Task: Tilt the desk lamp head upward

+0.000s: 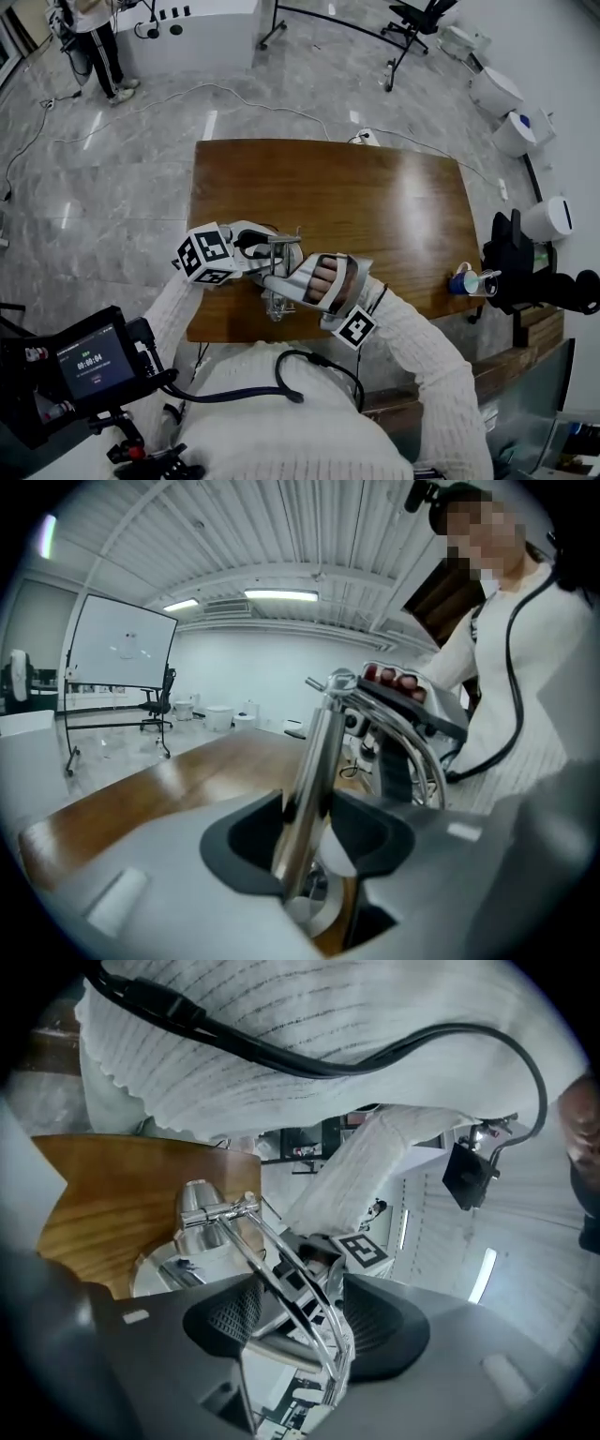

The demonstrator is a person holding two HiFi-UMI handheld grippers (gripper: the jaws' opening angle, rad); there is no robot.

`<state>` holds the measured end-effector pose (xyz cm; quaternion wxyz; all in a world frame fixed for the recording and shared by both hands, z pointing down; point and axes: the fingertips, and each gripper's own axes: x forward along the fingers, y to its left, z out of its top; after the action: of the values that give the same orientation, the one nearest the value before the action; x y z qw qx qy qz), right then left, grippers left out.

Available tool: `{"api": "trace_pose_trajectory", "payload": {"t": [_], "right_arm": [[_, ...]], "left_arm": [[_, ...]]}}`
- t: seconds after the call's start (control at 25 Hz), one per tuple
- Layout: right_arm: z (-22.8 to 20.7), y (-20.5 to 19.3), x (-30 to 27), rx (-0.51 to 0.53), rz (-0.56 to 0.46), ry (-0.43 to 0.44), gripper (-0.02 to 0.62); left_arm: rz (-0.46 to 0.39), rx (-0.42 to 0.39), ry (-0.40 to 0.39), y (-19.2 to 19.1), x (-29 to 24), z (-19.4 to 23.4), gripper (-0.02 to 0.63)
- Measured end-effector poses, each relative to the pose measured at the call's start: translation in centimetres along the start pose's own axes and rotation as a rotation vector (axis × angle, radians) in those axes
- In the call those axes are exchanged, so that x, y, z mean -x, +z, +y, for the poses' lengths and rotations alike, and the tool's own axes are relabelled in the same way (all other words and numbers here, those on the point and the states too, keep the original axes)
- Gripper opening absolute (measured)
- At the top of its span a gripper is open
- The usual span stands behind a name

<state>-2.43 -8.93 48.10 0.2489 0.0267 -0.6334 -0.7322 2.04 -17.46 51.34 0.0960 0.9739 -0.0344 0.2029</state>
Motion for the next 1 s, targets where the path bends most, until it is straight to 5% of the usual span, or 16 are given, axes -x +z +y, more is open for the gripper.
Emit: {"api": "trace_pose_trajectory", "payload": {"t": [0.2,0.72,0.84,1.0], "right_arm": [[-0.2,0.4,-1.6,-0.038,-0.019,-0.028,0.184],[-0.3,0.1,-1.2,-0.332,-0.106,0.126,0.227],[-1.6,0.2,-0.7,-0.478,-0.162,0.156,0.227],[-5.1,-0.5,0.4,-0.840,-0.307,0.226,0.219]], "left_arm": [[-0.040,0.018,0.032,-0.2,0.2,0.3,0.160],[-0.024,-0.035,0.055,-0.2,-0.1,0.8,0.147],[-0.033,-0.028,0.049,-0.2,-0.1,0.9,0.149],[-0.036,-0.026,0.046,-0.3,-0.1,1.0,0.149]]}}
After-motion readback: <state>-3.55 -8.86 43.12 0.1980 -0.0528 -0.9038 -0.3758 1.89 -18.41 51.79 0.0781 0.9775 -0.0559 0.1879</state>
